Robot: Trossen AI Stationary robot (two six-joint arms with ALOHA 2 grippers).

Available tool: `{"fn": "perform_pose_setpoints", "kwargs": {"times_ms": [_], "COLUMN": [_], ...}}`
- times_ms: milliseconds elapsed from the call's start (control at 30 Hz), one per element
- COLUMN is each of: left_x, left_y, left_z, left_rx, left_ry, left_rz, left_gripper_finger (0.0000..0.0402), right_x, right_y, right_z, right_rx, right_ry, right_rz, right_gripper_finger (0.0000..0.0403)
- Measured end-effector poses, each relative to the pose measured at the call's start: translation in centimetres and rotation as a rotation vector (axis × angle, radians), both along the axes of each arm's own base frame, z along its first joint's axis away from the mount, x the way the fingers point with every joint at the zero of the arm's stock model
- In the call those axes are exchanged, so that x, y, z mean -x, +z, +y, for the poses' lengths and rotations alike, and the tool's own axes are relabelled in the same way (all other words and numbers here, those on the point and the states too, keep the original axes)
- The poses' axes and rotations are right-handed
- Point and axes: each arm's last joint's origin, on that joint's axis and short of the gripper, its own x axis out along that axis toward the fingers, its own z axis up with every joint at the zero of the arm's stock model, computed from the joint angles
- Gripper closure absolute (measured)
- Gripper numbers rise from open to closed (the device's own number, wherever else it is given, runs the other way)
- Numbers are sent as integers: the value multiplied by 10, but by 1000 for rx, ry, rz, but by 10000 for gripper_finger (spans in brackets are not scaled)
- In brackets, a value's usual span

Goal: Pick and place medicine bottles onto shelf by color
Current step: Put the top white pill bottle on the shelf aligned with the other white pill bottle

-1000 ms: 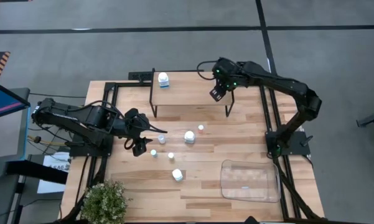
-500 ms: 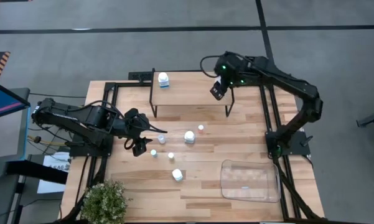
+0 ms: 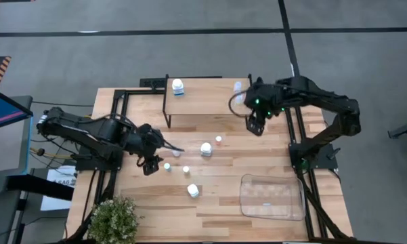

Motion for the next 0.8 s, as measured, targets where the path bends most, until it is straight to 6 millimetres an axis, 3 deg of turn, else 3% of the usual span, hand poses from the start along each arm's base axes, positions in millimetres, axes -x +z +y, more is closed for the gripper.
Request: {"fn": "perform_pose_setpoints", "kwargs": {"times_ms": [200, 500, 800], "left_x": [-17, -58, -88], "left_y": [-25, -38, -46], "left_z": [-18, -36, -11], "left_rx": [-75, -58, -10], "left_ry": [-141, -266, -215], "left_rz": [151, -15, -41], "left_gripper_finger": [166, 166, 157], "right_x": [-2, -3, -8], "right_y": [0, 0, -1], "right_z": [22, 41, 45], "right_rx": [-4, -5, -26], "right_ry": [85, 164, 129], "right_rz": [-1, 5, -27], "right_gripper_finger": [159, 159, 159]}}
